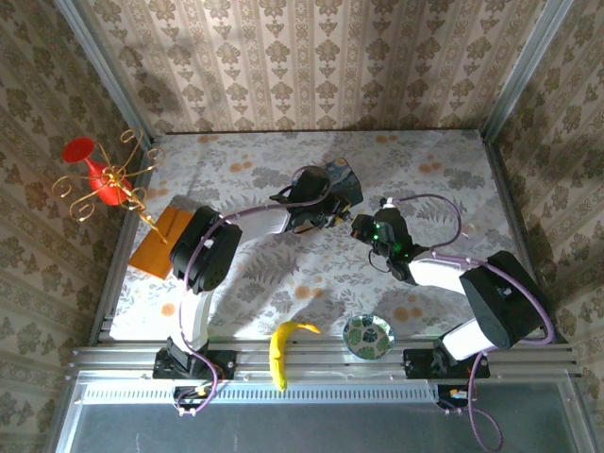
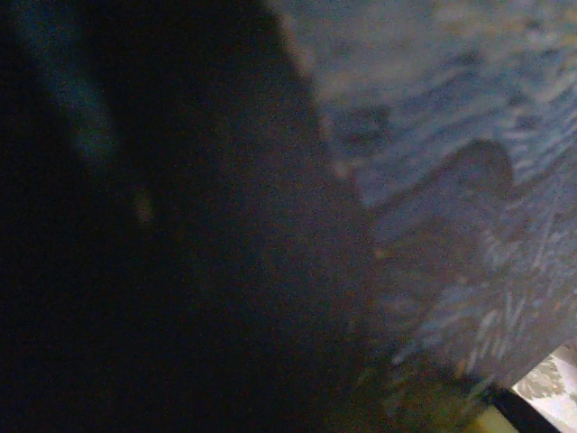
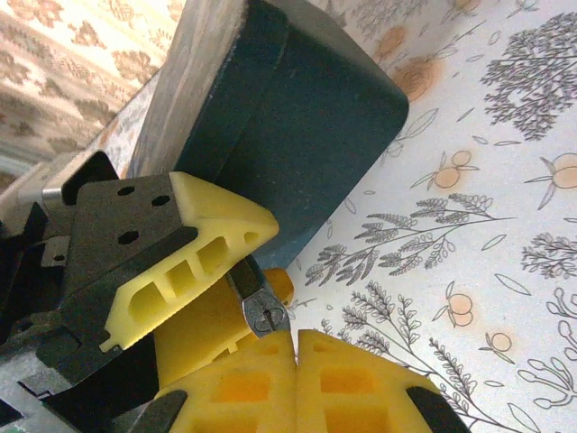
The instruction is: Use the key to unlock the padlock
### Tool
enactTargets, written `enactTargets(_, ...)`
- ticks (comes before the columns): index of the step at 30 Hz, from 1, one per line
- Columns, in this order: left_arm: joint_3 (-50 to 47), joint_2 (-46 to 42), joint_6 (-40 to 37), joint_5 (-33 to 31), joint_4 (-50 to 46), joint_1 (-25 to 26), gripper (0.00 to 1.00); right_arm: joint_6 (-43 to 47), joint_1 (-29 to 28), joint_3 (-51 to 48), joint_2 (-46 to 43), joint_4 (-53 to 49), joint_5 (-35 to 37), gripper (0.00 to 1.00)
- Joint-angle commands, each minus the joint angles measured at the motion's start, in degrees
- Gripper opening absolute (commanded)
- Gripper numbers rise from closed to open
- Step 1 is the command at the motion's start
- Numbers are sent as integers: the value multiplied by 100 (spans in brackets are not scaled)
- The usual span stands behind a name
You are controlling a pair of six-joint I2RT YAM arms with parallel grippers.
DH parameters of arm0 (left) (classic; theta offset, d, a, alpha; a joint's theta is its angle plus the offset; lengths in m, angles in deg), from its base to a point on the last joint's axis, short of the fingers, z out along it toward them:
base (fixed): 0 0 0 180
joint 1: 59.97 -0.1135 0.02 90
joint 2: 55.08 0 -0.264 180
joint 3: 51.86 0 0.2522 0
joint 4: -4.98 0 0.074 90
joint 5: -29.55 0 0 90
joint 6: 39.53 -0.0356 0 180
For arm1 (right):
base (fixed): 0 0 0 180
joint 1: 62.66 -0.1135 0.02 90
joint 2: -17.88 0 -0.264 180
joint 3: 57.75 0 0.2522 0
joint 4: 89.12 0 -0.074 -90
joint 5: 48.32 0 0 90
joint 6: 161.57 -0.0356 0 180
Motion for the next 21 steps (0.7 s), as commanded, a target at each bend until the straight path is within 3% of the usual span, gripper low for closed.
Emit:
enactTargets(1, -105, -106, 920, 1125, 526, 369, 0, -579, -115, -81, 43, 210, 120, 0)
enactTargets(7, -55, -156, 848, 1108, 483, 399, 0, -1308, -13, 24, 232, 226, -436, 0)
enactTargets(14, -5, -194, 621, 1269, 257, 466, 0, -1402, 243, 322, 446, 473, -1303, 0)
enactTargets(21, -183, -274, 421, 1320, -46, 444, 0, -950, 521, 196, -6, -4, -1179, 0)
